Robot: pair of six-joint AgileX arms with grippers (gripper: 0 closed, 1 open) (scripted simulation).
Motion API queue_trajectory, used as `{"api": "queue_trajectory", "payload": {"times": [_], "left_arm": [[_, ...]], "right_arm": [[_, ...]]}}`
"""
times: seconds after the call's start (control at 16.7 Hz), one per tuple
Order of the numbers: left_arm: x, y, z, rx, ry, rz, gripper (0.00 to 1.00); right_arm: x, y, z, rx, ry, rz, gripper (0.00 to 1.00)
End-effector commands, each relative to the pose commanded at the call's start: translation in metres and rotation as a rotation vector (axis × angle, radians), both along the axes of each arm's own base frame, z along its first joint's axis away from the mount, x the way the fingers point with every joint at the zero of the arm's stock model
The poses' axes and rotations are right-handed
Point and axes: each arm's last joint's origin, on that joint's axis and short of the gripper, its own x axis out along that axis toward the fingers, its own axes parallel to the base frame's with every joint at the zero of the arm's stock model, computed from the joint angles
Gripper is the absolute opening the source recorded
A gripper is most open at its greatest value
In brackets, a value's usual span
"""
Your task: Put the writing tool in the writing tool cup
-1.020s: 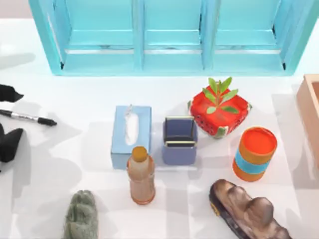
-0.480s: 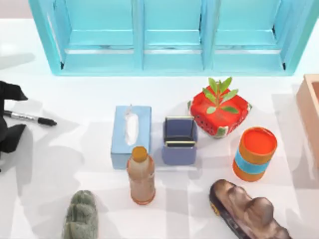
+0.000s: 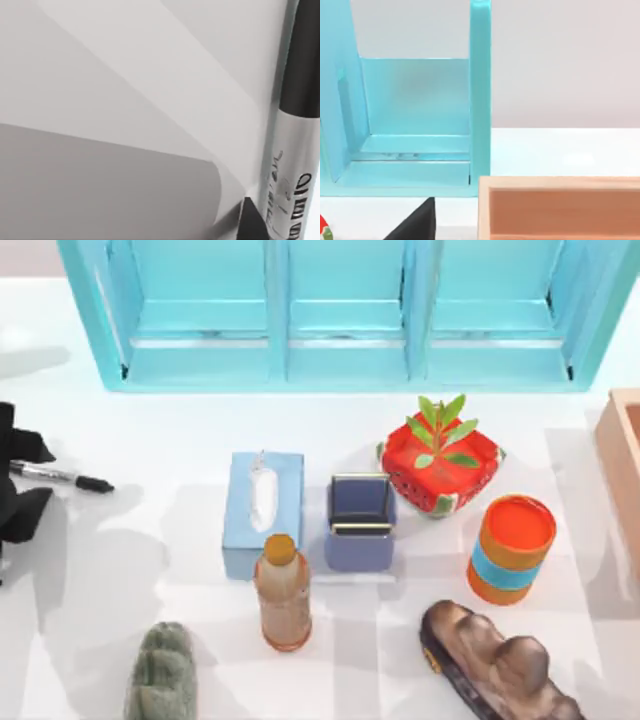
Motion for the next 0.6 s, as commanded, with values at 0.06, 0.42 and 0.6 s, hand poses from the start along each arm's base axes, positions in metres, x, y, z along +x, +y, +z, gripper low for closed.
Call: {"api": "queue_trajectory", "payload": {"times": [0.06,0.42,0.6], "left_arm": [[0.0000,0.0000,0.0000,0.000,0.000,0.000,0.32],[0.0000,0.0000,0.0000,0.000,0.000,0.000,0.00],[0.0000,0.0000,0.0000,0.000,0.000,0.000,0.00]], "right_arm": [[0.0000,0.0000,0.0000,0.000,0.000,0.000,1.00],[0.0000,0.0000,0.0000,0.000,0.000,0.000,1.00],[0.0000,0.0000,0.0000,0.000,0.000,0.000,1.00]]}}
